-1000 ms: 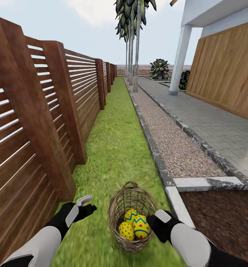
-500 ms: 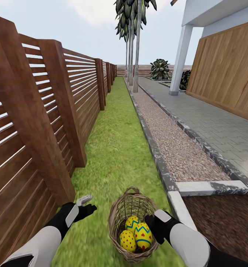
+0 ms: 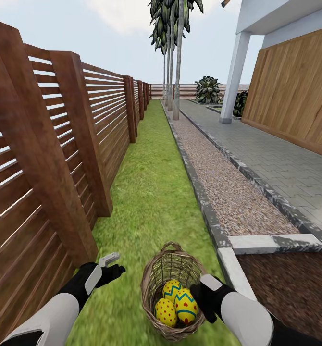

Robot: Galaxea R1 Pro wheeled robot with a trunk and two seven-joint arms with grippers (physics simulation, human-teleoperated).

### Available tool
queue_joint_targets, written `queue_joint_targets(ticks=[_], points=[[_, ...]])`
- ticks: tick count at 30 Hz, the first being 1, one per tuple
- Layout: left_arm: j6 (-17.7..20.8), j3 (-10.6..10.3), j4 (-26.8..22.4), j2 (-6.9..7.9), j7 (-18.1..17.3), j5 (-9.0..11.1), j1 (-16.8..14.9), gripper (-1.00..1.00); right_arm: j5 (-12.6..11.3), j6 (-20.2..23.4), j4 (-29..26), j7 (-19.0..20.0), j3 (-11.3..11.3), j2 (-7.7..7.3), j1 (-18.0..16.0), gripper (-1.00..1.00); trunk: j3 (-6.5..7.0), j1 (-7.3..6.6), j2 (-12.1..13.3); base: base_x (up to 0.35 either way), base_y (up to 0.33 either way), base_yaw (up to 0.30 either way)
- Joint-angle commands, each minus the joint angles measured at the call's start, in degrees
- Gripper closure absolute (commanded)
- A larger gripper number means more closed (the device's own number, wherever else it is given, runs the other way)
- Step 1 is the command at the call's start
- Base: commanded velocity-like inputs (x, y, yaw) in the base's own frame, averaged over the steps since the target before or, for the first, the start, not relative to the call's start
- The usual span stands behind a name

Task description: Take the three Easter eggs out of the wicker basket on the lawn in the garden, then place them on the lawn next to a single tree (choose any tree) so that all three eggs are next to the same tree and none are left in the basket.

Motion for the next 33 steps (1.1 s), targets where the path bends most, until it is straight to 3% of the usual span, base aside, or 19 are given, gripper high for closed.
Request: queue_joint_targets(ticks=[1, 6, 10, 13, 16, 22, 29, 33], points=[[0.34, 0.24, -0.11, -0.05, 0.2, 0.47, -0.01, -1.0, -0.24, 0.45, -0.21, -0.4, 0.34, -0.09, 0.05, -1.0, -0.05, -0.01, -0.02, 0.0, 0.0, 0.0], [0.29, 0.24, -0.11, -0.04, 0.2, 0.47, -0.01, -1.0, -0.33, 0.3, -0.28, -0.57, 0.25, -0.33, 0.17, -1.0, -0.05, -0.01, -0.02, 0.0, 0.0, 0.0], [0.26, 0.24, -0.43, -0.09, 0.2, 0.47, -0.01, -1.0, -1.45, -4.41, -0.36, -2.39, -0.78, -0.08, 0.19, -1.0, -0.05, -0.01, -0.02, 0.0, 0.0, 0.0], [0.25, 0.24, -1.69, -0.19, 0.16, 0.47, -0.01, -1.0, -5.04, -9.33, -0.29, -7.36, -3.77, 0.18, 0.2, -1.0, -0.05, -0.01, -0.02, 0.0, 0.0, 0.0], [0.25, 0.18, -2.09, -0.42, 0.12, 0.47, 0.01, -1.0, -12.9, -11.14, -0.22, -9.36, -7.18, 0.01, 0.2, -1.0, -0.05, -0.01, -0.02, 0.0, 0.0, 0.0], [0.11, 0.17, -2.21, -0.68, 0.11, 0.47, 0.03, -1.0, -21.62, -11.78, -0.09, -9.27, -8.27, 0.21, 1.16, -1.0, -0.05, -0.01, -0.02, 0.0, 0.0, 0.0], [0.03, 0.15, -2.2, -0.92, 0.11, 0.47, 0.02, -1.0, -23.59, -11.84, -0.23, -7.18, -9.18, -0.05, 1.62, -1.0, -0.05, -0.01, -0.02, 0.0, 0.0, 0.0], [-0.02, 0.15, -2.18, -0.98, 0.11, 0.47, 0.04, -1.0, -28.08, -11.8, -0.27, -5.17, -12.32, -0.21, 2.23, -1.0, -0.05, -0.01, -0.02, 0.0, 0.0, 0.0]])
